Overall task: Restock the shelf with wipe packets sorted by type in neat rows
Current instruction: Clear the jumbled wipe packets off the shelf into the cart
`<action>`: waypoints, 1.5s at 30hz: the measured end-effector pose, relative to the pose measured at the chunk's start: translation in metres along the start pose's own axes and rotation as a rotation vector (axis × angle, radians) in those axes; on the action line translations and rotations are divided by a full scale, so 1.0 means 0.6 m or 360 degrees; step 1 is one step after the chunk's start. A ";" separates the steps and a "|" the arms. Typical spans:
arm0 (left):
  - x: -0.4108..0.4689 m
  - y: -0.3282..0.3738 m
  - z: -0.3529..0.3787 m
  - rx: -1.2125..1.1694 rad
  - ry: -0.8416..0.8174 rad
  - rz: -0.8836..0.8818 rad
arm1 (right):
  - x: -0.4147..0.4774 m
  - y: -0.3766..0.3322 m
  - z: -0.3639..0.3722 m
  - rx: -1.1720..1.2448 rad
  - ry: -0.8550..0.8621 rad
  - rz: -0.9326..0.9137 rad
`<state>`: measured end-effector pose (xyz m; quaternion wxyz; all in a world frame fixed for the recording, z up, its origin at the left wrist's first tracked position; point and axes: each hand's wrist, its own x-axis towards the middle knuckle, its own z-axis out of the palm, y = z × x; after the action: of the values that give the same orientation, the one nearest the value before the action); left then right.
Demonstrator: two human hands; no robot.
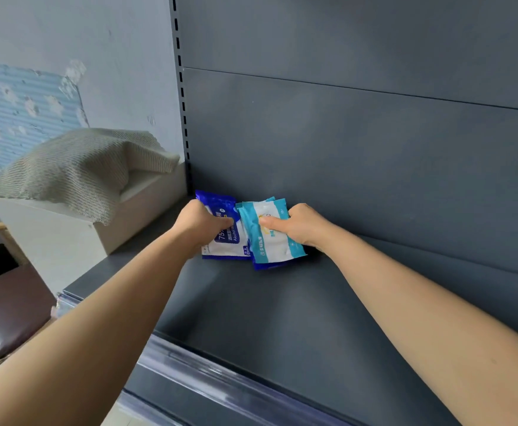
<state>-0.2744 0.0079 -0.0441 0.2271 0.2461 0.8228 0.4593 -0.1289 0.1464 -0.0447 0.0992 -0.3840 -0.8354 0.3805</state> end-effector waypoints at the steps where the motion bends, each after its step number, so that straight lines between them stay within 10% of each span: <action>1: -0.008 0.004 -0.001 -0.0129 -0.0057 -0.0033 | -0.004 -0.002 0.000 0.0052 -0.0016 0.0009; 23: -0.333 0.098 0.110 -0.0464 -0.1088 0.0551 | -0.482 0.024 -0.097 0.0567 0.0939 0.0318; 36: -0.718 0.211 0.446 -0.0355 -0.1935 0.0717 | -0.903 0.289 -0.277 0.0487 0.1565 0.0733; 45: -0.958 0.263 0.746 -0.0314 -0.2068 0.0694 | -1.120 0.535 -0.444 0.0444 0.1573 0.0894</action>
<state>0.4708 0.0153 -0.0348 0.5977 0.6092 0.4062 0.3266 0.6354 -0.0527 -0.0040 0.4220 -0.7059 -0.4983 0.2743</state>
